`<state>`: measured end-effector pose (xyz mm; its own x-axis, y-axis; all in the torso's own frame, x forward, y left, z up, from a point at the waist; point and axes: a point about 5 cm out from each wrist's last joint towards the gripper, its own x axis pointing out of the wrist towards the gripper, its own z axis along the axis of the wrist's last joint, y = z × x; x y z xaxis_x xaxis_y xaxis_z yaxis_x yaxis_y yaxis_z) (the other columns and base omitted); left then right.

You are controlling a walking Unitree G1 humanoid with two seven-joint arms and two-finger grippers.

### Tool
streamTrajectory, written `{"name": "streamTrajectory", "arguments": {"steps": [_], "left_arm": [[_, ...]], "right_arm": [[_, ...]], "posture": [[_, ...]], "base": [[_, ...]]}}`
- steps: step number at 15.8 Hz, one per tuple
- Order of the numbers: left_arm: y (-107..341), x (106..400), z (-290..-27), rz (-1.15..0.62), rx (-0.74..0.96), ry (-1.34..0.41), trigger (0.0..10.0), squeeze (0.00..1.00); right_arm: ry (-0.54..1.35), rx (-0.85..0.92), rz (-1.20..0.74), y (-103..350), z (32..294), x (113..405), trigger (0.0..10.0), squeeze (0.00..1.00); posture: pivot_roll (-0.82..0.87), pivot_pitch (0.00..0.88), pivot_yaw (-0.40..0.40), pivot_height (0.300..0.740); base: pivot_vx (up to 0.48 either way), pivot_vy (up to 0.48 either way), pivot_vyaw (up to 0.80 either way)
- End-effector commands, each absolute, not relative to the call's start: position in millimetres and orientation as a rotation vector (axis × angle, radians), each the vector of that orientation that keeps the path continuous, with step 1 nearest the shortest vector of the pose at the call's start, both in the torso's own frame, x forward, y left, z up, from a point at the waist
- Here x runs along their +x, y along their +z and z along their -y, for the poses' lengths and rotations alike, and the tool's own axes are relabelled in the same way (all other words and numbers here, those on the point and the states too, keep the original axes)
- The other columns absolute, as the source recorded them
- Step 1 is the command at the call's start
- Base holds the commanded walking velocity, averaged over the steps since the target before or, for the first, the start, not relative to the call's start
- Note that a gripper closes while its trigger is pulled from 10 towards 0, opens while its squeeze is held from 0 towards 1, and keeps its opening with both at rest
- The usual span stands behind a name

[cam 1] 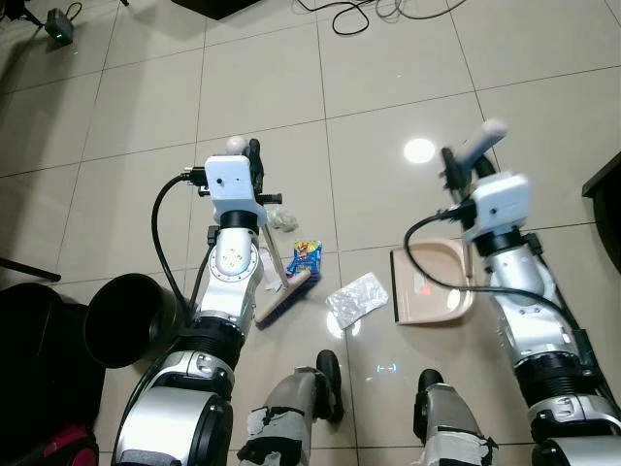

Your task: Sweep floor

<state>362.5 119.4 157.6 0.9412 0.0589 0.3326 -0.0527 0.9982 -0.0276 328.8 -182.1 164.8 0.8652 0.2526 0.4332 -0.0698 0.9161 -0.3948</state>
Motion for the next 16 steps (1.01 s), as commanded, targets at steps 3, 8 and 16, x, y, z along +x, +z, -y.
{"name": "streamTrajectory", "arguments": {"steps": [3,8,16], "left_arm": [[152,361,-131,0.331,-0.020,0.109,10.0,0.00],[146,358,-118,0.308,-0.042,0.104,10.0,0.00],[145,362,-97,0.249,-0.106,0.184,10.0,0.00]], "right_arm": [[0.199,-0.356,0.484,154,167,326,10.0,0.00],[0.219,-0.304,0.442,138,138,325,10.0,0.00],[0.056,-0.319,0.299,131,123,338,10.0,0.00]], "posture": [[0.20,0.377,0.257,0.740],[0.20,0.385,0.260,0.740],[0.17,0.369,0.244,0.740]], "base": [[0.000,0.000,0.00],[0.000,0.000,0.00],[0.000,0.000,0.00]]}}
